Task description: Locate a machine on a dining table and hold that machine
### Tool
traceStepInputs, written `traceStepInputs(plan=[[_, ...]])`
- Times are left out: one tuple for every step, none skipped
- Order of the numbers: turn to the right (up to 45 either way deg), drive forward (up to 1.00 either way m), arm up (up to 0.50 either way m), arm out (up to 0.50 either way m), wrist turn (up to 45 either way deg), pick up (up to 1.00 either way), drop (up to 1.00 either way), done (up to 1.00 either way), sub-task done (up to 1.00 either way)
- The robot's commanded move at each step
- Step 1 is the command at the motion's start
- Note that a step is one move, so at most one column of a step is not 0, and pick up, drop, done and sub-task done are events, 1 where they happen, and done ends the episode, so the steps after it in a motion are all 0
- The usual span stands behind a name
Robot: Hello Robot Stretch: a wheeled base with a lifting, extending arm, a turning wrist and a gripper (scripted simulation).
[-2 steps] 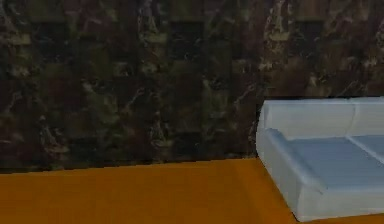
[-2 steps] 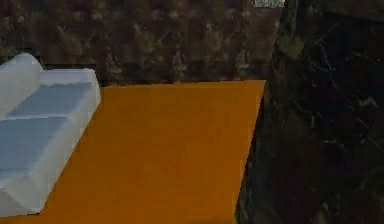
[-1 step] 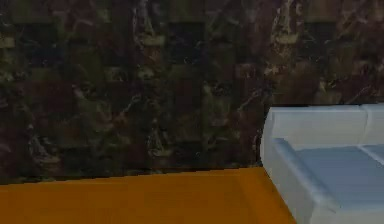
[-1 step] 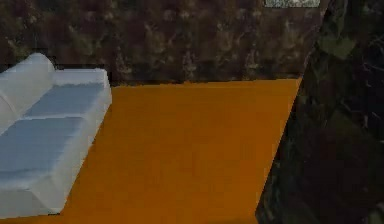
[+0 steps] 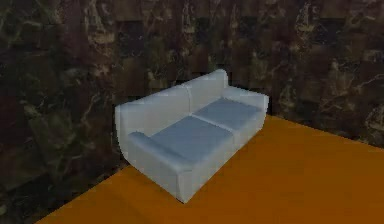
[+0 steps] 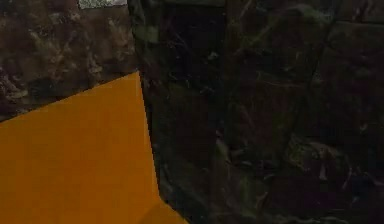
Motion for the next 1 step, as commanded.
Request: traceStepInputs(plan=[[30.0,0.00,0.00,0.00,0.0,0.00,0.00,0.00,0.00]])
